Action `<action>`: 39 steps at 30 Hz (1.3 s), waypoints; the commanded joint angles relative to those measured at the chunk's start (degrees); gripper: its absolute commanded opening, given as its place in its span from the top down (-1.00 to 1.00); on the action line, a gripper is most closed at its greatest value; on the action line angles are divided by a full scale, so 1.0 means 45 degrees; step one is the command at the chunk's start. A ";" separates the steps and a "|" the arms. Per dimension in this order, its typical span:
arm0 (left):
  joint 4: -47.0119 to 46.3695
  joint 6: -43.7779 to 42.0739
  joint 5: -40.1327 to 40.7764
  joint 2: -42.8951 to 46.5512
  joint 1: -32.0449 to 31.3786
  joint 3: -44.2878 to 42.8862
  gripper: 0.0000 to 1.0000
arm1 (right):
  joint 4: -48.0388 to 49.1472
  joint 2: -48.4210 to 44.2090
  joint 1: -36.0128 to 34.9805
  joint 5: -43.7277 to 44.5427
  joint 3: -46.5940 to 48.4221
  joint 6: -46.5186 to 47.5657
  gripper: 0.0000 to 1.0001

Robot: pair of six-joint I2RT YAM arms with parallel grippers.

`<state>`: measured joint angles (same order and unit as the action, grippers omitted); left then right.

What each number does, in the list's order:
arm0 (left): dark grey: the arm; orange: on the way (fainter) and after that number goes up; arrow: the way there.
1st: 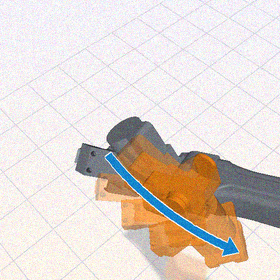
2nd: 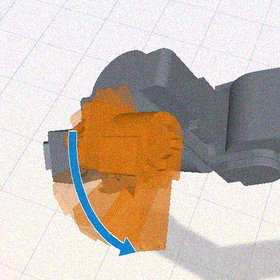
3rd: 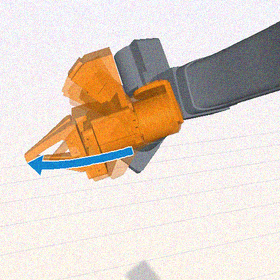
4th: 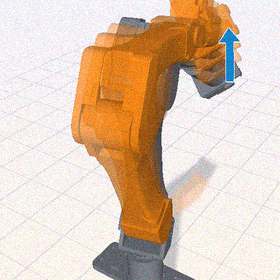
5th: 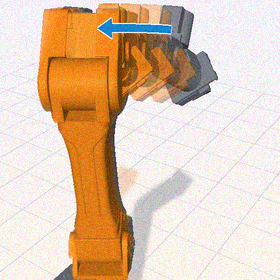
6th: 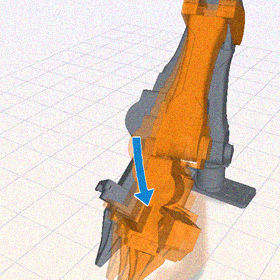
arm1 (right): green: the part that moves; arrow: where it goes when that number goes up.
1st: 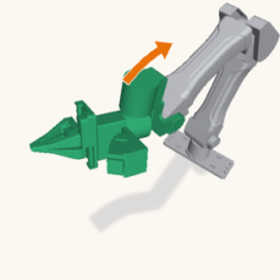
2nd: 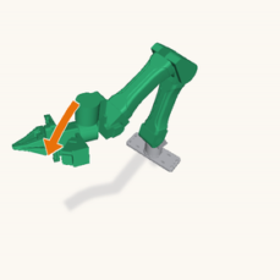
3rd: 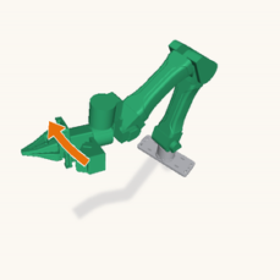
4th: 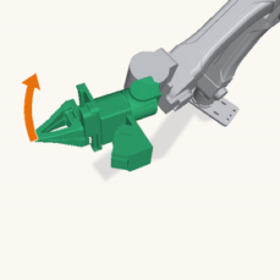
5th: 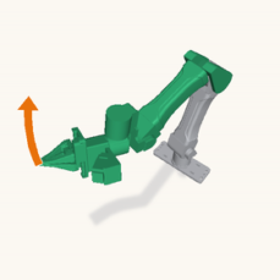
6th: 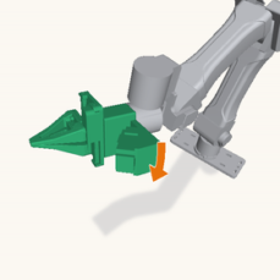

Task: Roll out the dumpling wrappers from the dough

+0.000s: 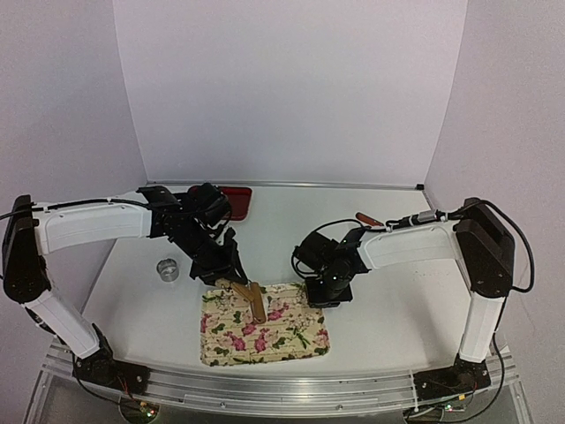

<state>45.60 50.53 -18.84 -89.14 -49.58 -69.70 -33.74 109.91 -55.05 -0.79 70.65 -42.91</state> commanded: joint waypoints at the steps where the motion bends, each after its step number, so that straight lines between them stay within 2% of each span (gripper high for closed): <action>1: -0.1188 0.1264 0.0181 0.0883 -0.0064 0.0294 1.00 | -0.0548 0.0146 -0.0106 0.1133 0.0373 0.0353 1.00; 21: -0.1120 0.1586 0.0611 0.0418 -0.0075 0.0971 1.00 | -0.0515 0.0264 -0.0128 0.1189 0.0350 0.0260 1.00; 32: -0.1834 0.1688 0.0410 0.0267 -0.0134 0.1076 1.00 | -0.0454 0.0381 -0.0220 0.1113 0.0354 0.0147 1.00; 39: -0.0935 0.1156 0.1062 0.0008 -0.0134 0.1284 1.00 | -0.0452 0.0438 -0.0320 0.1113 0.0375 0.0030 1.00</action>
<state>40.86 57.34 -17.32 -88.11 -49.89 -64.79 -33.89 110.69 -55.39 0.22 71.02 -42.92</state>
